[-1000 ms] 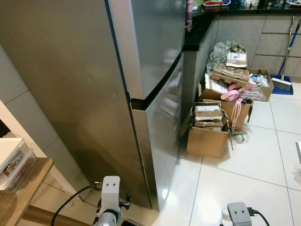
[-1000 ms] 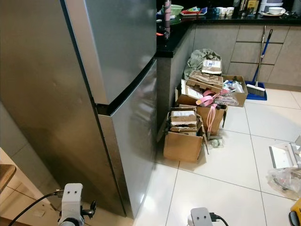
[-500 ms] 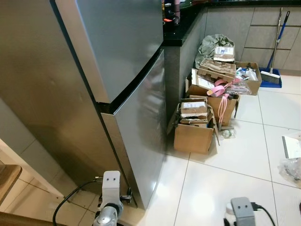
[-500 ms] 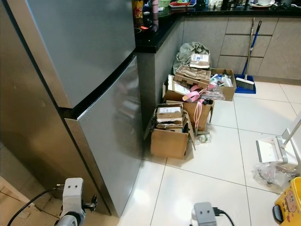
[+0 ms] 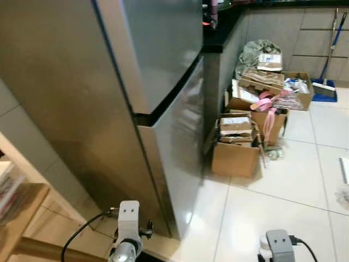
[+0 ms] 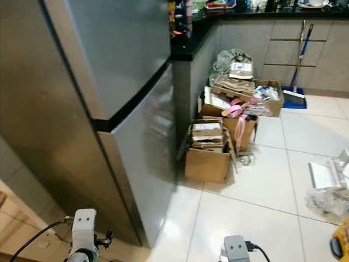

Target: Restocking fridge

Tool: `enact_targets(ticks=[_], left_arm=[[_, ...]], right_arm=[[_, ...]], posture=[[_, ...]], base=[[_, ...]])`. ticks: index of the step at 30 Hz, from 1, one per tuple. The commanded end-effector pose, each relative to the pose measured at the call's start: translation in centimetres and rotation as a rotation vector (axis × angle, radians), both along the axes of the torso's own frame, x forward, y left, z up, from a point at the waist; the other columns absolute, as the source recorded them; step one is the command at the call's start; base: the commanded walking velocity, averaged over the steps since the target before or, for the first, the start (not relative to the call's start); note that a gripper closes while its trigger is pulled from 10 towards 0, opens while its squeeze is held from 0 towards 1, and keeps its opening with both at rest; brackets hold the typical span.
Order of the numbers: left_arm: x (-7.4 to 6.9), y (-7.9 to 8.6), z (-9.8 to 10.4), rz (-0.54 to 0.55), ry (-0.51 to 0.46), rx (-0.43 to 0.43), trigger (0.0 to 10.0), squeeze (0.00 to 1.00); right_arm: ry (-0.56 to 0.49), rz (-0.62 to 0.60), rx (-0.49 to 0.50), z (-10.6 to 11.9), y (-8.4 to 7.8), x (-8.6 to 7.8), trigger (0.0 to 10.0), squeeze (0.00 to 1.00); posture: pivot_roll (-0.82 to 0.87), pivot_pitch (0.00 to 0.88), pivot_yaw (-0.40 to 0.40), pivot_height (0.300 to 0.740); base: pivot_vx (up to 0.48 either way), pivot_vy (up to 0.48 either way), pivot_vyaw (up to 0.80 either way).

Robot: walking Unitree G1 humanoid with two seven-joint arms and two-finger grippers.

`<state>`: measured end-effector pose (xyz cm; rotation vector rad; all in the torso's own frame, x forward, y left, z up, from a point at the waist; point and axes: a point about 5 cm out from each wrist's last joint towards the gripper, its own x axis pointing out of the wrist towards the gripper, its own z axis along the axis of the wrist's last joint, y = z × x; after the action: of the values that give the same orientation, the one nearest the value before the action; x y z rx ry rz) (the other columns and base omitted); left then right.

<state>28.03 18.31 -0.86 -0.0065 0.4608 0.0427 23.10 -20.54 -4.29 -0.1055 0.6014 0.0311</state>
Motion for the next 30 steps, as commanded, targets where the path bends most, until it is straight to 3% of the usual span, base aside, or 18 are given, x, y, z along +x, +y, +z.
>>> enact_targets(ticks=[1, 7, 8, 10, 11, 12, 19, 26, 27, 30], left_arm=[[0.1, 0.9, 0.2, -0.01, 0.0, 0.03, 10.0, 0.0], [1.6, 1.4, 2.0, -0.035, -0.079, -0.029, 10.0, 0.0], [2.3, 0.8, 2.9, -0.114, -0.122, -0.087, 8.1, 0.0], [2.6, 0.4, 3.3, -0.153, -0.141, -0.116, 8.1, 0.0], [2.7, 0.1, 3.5, -0.18, -0.155, -0.124, 3.2, 0.0], [2.8, 0.0, 3.7, -0.198, -0.164, -0.127, 0.0, 0.0], [4.0, -1.4, 5.1, -0.256, -0.223, -0.192, 0.0, 0.0], [4.9, -1.5, 6.2, -0.222, -0.279, -0.178, 0.0, 0.0], [5.4, -1.8, 6.9, -0.235, -0.295, -0.158, 10.0, 0.0], [5.8, -2.0, 7.3, -0.241, -0.306, -0.144, 10.0, 0.0]], right_arm=[[0.012, 0.022, 0.004, -0.4, 0.6, -0.4, 10.0, 0.0], [0.01, 0.033, -0.005, -0.3, 0.5, -0.4, 10.0, 0.0], [0.009, 0.034, -0.008, -0.3, 0.4, -0.4, 10.0, 0.0], [0.008, 0.034, -0.009, -0.3, 0.3, -0.4, 10.0, 0.0], [0.008, 0.034, -0.009, -0.3, 0.3, -0.4, 10.0, 0.0], [0.007, 0.033, -0.01, -0.3, 0.3, -0.4, 10.0, 0.0], [0.0, 0.034, -0.015, -0.2, 0.2, -0.4, 10.0, 0.0], [-0.007, 0.04, -0.021, -0.1, 0.0, -0.3, 10.0, 0.0], [-0.009, 0.04, -0.025, 0.0, -0.2, -0.4, 10.0, 0.0], [-0.01, 0.04, -0.028, 0.1, -0.4, -0.3, 10.0, 0.0]], posture=[[-0.09, 0.12, 0.072, 0.74], [-0.09, 0.115, 0.072, 0.74], [-0.09, 0.114, 0.073, 0.74], [-0.09, 0.114, 0.073, 0.74], [-0.09, 0.114, 0.073, 0.74], [-0.09, 0.114, 0.073, 0.74], [-0.1, 0.114, 0.076, 0.74], [-0.11, 0.119, 0.071, 0.74], [-0.11, 0.121, 0.068, 0.74], [-0.11, 0.124, 0.068, 0.74]], base=[[0.0, 0.0, 0.0], [0.0, 0.0, 0.0], [0.0, 0.0, 0.0], [0.0, 0.0, 0.0], [0.0, 0.0, 0.0], [0.0, 0.0, 0.0], [0.0, 0.0, 0.0], [0.0, 0.0, 0.0], [0.0, 0.0, 0.0], [0.0, 0.0, 0.0]])
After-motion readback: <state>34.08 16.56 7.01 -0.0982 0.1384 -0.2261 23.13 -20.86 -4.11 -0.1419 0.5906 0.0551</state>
